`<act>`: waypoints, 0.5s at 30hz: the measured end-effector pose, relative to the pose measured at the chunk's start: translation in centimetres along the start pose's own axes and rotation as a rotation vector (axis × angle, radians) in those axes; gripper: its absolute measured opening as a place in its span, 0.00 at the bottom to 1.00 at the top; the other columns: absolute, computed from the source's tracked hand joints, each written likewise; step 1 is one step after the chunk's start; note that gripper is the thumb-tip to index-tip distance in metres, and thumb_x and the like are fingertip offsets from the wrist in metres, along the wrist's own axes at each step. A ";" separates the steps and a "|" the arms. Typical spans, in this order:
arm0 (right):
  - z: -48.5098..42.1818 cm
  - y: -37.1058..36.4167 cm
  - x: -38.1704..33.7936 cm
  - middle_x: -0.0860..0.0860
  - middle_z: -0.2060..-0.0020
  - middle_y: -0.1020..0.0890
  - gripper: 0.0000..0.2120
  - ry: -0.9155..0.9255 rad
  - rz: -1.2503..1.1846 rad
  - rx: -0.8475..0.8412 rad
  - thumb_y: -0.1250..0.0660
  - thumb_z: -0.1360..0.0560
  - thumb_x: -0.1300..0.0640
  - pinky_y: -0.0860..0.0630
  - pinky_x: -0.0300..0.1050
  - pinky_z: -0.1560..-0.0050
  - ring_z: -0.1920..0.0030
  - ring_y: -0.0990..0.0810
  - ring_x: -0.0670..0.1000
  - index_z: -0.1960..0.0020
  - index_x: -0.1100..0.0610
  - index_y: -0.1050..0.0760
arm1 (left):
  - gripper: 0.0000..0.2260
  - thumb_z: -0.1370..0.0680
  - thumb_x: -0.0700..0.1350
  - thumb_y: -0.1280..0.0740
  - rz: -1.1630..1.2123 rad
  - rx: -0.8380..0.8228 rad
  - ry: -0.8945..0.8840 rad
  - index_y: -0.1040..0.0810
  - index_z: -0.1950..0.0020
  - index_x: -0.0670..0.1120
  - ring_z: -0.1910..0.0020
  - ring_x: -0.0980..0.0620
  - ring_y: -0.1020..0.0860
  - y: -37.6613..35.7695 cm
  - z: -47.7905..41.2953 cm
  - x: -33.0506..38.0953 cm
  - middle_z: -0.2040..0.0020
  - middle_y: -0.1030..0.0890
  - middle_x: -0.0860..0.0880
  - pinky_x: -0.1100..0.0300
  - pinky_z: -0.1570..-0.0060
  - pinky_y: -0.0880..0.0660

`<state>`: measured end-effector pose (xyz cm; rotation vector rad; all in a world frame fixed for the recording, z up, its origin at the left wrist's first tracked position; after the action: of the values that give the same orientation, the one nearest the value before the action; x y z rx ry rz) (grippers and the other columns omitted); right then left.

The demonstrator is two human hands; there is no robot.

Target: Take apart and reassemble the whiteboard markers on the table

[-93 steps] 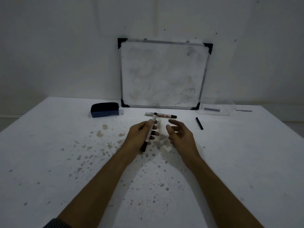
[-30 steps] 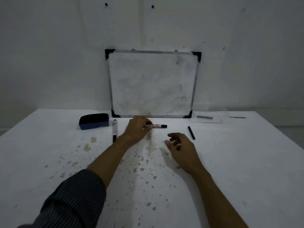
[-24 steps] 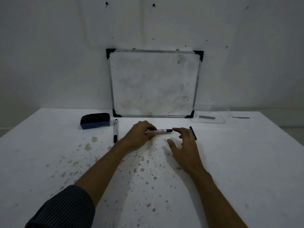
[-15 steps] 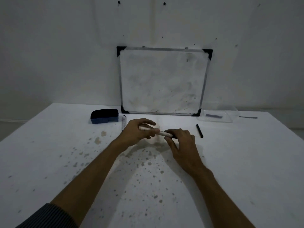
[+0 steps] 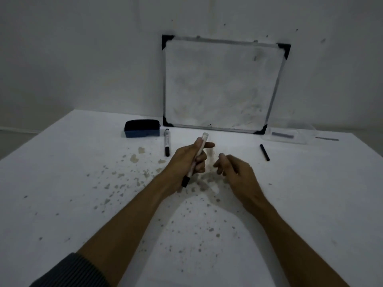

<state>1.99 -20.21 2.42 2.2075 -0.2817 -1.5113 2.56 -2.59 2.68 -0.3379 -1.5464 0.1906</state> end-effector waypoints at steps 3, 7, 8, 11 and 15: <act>-0.5 0.1 0.3 0.44 0.57 0.17 0.15 -0.024 -0.075 0.085 0.38 0.18 0.44 0.24 0.36 0.58 0.60 0.19 0.37 0.43 0.52 0.19 | 0.22 0.14 0.58 0.43 -0.085 -0.074 0.039 0.17 0.40 0.43 0.75 0.55 0.35 -0.6 0.6 0.1 0.69 0.33 0.51 0.61 0.71 0.35; -0.8 0.6 0.3 0.45 0.65 0.22 0.15 -0.053 -0.194 0.164 0.38 0.18 0.45 0.28 0.32 0.62 0.66 0.26 0.40 0.45 0.51 0.16 | 0.25 0.15 0.62 0.44 -0.349 -0.153 0.126 0.18 0.48 0.44 0.74 0.56 0.35 -1.8 1.2 -0.5 0.72 0.31 0.55 0.63 0.74 0.37; -0.8 0.7 0.5 0.49 0.68 0.25 0.17 -0.052 -0.187 0.166 0.39 0.17 0.43 0.30 0.36 0.64 0.68 0.29 0.44 0.52 0.51 0.15 | 0.24 0.16 0.63 0.44 -0.470 -0.165 0.106 0.19 0.49 0.45 0.74 0.55 0.34 -2.0 1.4 -0.6 0.71 0.30 0.56 0.62 0.73 0.35; -0.6 0.6 1.0 0.53 0.71 0.21 0.22 -0.011 0.022 0.142 0.41 0.16 0.44 0.30 0.36 0.66 0.70 0.27 0.47 0.62 0.53 0.19 | 0.20 0.15 0.61 0.46 -1.015 -0.149 -0.116 0.22 0.45 0.49 0.68 0.55 0.24 -2.0 1.7 -0.8 0.65 0.23 0.56 0.56 0.64 0.25; -0.6 0.5 1.3 0.57 0.72 0.22 0.28 -0.075 0.044 0.170 0.43 0.15 0.46 0.31 0.43 0.65 0.70 0.27 0.50 0.67 0.61 0.23 | 0.25 0.18 0.68 0.49 -1.512 -0.030 -0.491 0.21 0.38 0.55 0.66 0.52 0.19 -0.9 1.7 -1.0 0.60 0.15 0.52 0.55 0.65 0.21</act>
<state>3.09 -21.07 1.77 2.2599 -0.4970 -1.6014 0.73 -3.60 2.01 0.9506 -1.8890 -0.9907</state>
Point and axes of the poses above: each hand's wrist, its own z-axis away from the middle knuckle, its own y-axis out of the back of the hand, x = y × z, the point moved 2 cm from there along -z, towards the middle knuckle
